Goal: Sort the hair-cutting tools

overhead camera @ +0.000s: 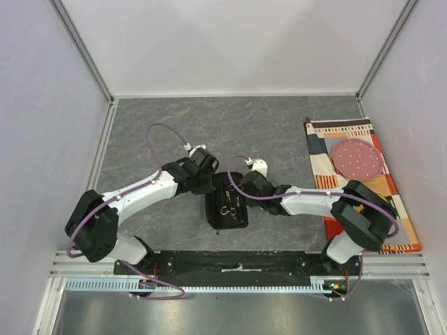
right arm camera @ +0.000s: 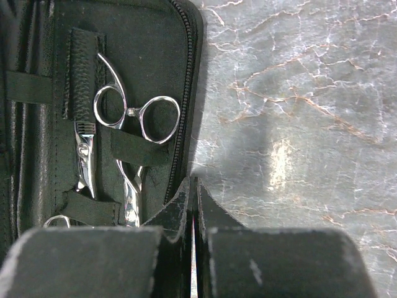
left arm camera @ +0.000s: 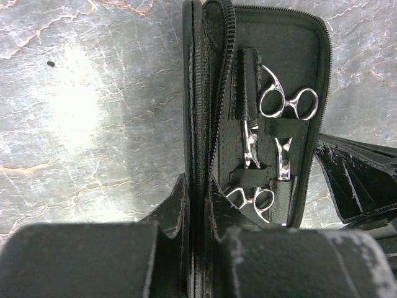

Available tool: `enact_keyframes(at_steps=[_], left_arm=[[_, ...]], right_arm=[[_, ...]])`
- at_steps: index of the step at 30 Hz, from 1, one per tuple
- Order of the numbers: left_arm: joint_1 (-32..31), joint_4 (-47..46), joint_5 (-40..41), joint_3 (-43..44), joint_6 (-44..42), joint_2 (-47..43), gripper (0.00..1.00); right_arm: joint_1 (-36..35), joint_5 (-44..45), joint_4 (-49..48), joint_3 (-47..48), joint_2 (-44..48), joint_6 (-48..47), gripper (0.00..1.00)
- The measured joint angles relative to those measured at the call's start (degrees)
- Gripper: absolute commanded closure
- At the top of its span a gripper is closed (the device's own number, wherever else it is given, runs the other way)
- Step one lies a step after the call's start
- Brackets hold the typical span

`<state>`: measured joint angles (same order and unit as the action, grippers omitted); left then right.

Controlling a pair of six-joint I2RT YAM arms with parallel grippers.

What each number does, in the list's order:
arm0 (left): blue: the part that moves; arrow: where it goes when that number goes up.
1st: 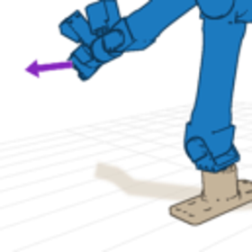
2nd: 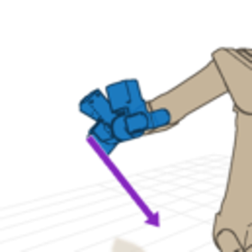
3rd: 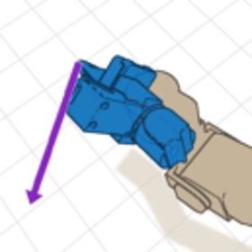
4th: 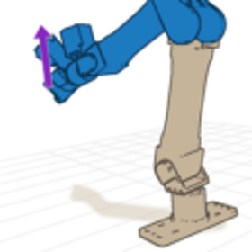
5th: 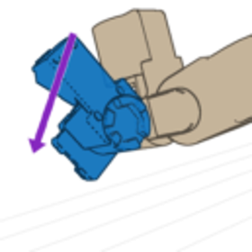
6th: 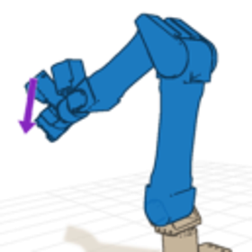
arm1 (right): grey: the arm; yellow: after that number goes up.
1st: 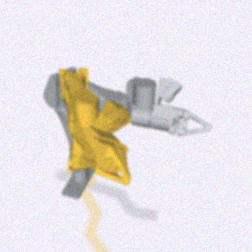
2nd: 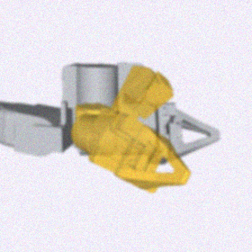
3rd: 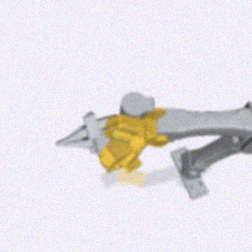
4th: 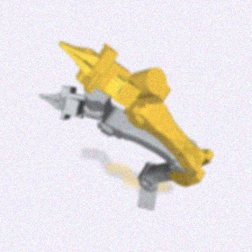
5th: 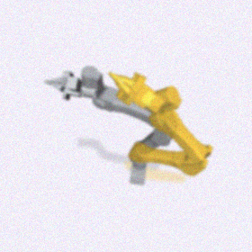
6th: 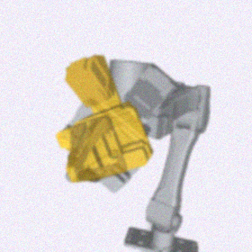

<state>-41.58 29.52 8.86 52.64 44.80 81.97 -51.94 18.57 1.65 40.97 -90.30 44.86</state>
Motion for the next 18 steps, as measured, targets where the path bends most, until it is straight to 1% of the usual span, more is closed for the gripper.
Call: enact_keyframes(at_steps=[1, 5, 7, 9, 10, 11, 14, 16, 18], left_arm=[[0.0, 0.2, 0.1, 0.1, -0.1, 0.0, 0.98], [0.0, 0.5, 0.5, 0.3, -0.4, 0.0, 0.88], [0.0, 0.6, 0.7, 0.3, -0.5, 0.0, 0.87], [0.0, 0.6, 1.0, 0.3, -0.8, 0.0, 0.8], [0.0, 0.6, 1.1, 0.3, -0.9, 0.0, 0.74], [0.0, 0.5, 1.3, 0.3, -1.0, 0.0, 0.71], [0.0, -1.0, 0.9, 0.1, -1.3, -0.5, 0.67], [-0.1, -2.8, 0.1, -0.7, -1.4, -1.5, 0.66], [-0.1, -4.2, -0.5, -2.0, -1.5, -3.2, 0.62]], right_arm=[[0.1, -0.3, -1.0, -0.3, -0.1, 0.1, 1.0], [0.3, -0.9, -3.2, -0.9, -0.2, 0.4, 1.0], [0.3, -1.0, -3.8, -1.2, -0.2, 0.4, 1.0], [0.3, -1.1, -4.2, -1.3, -0.2, 0.5, 1.0], [0.3, -1.2, -4.5, -1.4, -0.2, 0.5, 1.0], [0.3, -1.2, -4.7, -1.5, -0.2, 0.5, 1.0], [0.3, -2.1, -5.8, -1.8, -0.3, 0.7, 1.0], [0.3, -2.9, -6.6, -2.1, -0.3, 0.8, 1.0], [0.3, -3.5, -7.2, -2.3, -0.4, 0.9, 1.0]])
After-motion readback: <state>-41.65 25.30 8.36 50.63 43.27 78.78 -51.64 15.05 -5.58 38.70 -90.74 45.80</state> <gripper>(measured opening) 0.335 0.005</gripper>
